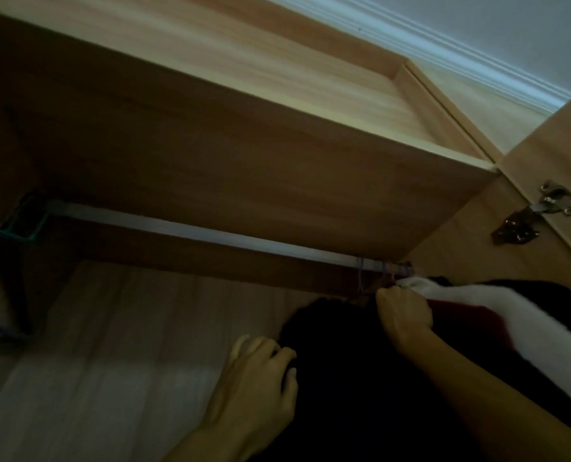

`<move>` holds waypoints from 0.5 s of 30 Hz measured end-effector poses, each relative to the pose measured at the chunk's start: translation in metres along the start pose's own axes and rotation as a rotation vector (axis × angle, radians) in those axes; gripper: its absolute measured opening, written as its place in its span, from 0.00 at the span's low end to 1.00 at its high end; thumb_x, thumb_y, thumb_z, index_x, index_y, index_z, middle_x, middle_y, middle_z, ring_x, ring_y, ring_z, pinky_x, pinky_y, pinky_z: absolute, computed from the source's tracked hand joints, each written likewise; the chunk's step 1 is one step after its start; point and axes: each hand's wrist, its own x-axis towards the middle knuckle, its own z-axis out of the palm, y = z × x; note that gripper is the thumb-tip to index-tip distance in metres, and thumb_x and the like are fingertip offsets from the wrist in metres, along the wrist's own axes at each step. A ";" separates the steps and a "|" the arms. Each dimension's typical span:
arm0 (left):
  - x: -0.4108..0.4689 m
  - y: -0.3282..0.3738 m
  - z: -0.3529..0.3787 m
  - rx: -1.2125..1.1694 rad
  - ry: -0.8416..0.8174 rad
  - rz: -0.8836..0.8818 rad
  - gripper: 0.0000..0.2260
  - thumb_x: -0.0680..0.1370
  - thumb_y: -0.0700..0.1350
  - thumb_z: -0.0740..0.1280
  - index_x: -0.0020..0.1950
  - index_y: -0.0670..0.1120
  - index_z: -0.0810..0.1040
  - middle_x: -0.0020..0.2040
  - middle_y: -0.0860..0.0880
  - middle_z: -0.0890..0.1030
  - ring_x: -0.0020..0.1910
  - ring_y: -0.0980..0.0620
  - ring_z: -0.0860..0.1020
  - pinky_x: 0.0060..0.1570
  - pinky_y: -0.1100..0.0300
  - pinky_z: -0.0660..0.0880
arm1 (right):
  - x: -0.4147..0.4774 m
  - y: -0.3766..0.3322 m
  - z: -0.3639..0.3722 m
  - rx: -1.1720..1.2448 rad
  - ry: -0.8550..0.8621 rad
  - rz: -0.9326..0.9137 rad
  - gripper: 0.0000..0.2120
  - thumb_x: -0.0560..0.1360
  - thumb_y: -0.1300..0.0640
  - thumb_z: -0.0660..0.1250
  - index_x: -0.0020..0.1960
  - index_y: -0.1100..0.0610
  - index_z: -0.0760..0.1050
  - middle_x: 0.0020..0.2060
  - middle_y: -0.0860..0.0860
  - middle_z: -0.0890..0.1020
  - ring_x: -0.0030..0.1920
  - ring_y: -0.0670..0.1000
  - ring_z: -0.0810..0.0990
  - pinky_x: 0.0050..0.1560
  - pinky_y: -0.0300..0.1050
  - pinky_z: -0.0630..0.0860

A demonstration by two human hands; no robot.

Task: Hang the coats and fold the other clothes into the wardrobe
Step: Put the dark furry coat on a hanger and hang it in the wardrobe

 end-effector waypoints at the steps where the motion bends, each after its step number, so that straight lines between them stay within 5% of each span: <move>1: -0.004 -0.003 0.000 -0.011 0.003 -0.014 0.16 0.72 0.54 0.54 0.49 0.54 0.80 0.42 0.57 0.79 0.46 0.55 0.78 0.57 0.52 0.71 | -0.002 0.001 0.000 -0.024 -0.001 -0.005 0.09 0.78 0.64 0.59 0.50 0.58 0.78 0.48 0.53 0.82 0.46 0.51 0.82 0.27 0.42 0.69; 7: -0.036 -0.004 -0.006 -0.096 -0.004 -0.061 0.15 0.72 0.53 0.55 0.47 0.54 0.80 0.42 0.58 0.80 0.42 0.57 0.78 0.48 0.57 0.74 | -0.015 0.002 -0.015 -0.117 -0.040 -0.033 0.05 0.78 0.62 0.60 0.44 0.58 0.73 0.52 0.54 0.81 0.48 0.52 0.81 0.25 0.40 0.61; 10: -0.050 0.000 -0.012 -0.168 -0.063 -0.084 0.21 0.73 0.57 0.50 0.53 0.55 0.79 0.47 0.58 0.79 0.47 0.58 0.77 0.52 0.59 0.71 | -0.030 -0.008 -0.033 -0.136 -0.044 0.002 0.23 0.79 0.49 0.59 0.70 0.59 0.62 0.64 0.62 0.71 0.60 0.62 0.73 0.50 0.51 0.72; 12: -0.058 0.003 -0.019 -0.216 -0.093 -0.120 0.25 0.72 0.59 0.47 0.56 0.54 0.78 0.50 0.57 0.79 0.49 0.58 0.76 0.54 0.60 0.70 | -0.045 -0.018 -0.046 -0.048 0.009 -0.042 0.29 0.79 0.43 0.57 0.73 0.58 0.58 0.68 0.63 0.66 0.69 0.65 0.63 0.64 0.60 0.63; 15: -0.073 0.010 -0.030 -0.295 -0.090 -0.186 0.22 0.74 0.57 0.51 0.58 0.52 0.78 0.53 0.54 0.80 0.51 0.55 0.77 0.54 0.58 0.72 | -0.074 -0.034 -0.063 0.088 0.043 -0.183 0.26 0.79 0.42 0.55 0.71 0.56 0.64 0.69 0.59 0.67 0.72 0.62 0.59 0.68 0.61 0.57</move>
